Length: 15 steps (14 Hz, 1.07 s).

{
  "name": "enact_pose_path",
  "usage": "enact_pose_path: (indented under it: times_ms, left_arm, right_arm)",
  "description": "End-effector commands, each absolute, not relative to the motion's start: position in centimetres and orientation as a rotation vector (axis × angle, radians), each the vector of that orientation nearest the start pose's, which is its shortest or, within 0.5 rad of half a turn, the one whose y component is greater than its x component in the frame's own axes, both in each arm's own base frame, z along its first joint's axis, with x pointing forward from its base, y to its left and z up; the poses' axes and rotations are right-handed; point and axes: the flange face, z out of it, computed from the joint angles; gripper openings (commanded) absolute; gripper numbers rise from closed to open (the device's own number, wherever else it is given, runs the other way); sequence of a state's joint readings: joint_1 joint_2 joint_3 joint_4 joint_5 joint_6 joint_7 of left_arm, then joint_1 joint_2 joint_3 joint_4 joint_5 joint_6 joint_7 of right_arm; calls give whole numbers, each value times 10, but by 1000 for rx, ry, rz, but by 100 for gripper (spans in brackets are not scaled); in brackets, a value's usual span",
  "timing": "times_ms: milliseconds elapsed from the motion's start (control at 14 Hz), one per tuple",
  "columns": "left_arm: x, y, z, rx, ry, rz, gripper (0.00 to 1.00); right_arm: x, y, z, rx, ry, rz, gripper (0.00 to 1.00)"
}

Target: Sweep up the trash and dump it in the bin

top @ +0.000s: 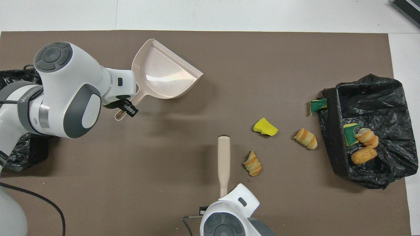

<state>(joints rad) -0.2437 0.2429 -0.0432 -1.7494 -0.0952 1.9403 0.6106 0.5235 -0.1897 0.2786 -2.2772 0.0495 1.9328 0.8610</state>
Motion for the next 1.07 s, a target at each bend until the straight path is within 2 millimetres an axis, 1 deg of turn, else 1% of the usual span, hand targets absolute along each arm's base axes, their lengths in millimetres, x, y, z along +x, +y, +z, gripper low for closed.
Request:
enact_pose_path:
  times_ms: [0,143,214,286,357,429,500,571,643,714,786,857,1000]
  left_arm:
    - [587,-173,434,-2760,1657,103,0]
    - [581,-174,435,-2617,1808,162,0]
    - [574,-177,436,-2583,1833,200,0]
    - [566,-184,434,-2543,1855,237,0]
    - [556,-197,433,-2471,1889,258,0]
    - [545,-204,431,-2445,1895,279,0]
    - [538,-206,428,-2435,1906,286,0]
    - [527,-208,425,-2429,1910,293,0]
    - [523,-210,424,-2425,1913,295,0]
    - [517,-219,422,-2404,1939,301,0]
    - [508,-233,426,-2374,1969,291,0]
    - [503,-239,423,-2359,1985,297,0]
    - [487,-254,408,-2322,2025,319,0]
  right_arm:
    - [345,294,415,-3374,226,130,0]
    - [376,259,407,-3435,194,138,0]
    - [394,240,404,-3456,180,162,0]
    - [410,221,401,-3474,169,206,0]
    - [419,201,399,-3500,136,248,0]
    - [423,187,397,-3514,153,287,0]
    - [421,178,397,-3528,188,343,0]
    - [419,168,396,-3540,239,410,0]
    - [419,153,396,-3548,317,454,0]
    - [416,146,395,-3561,342,490,0]
    - [412,141,394,-3570,366,531,0]
    - [407,135,392,-3571,403,532,0]
    - [402,125,387,-3571,440,543,0]
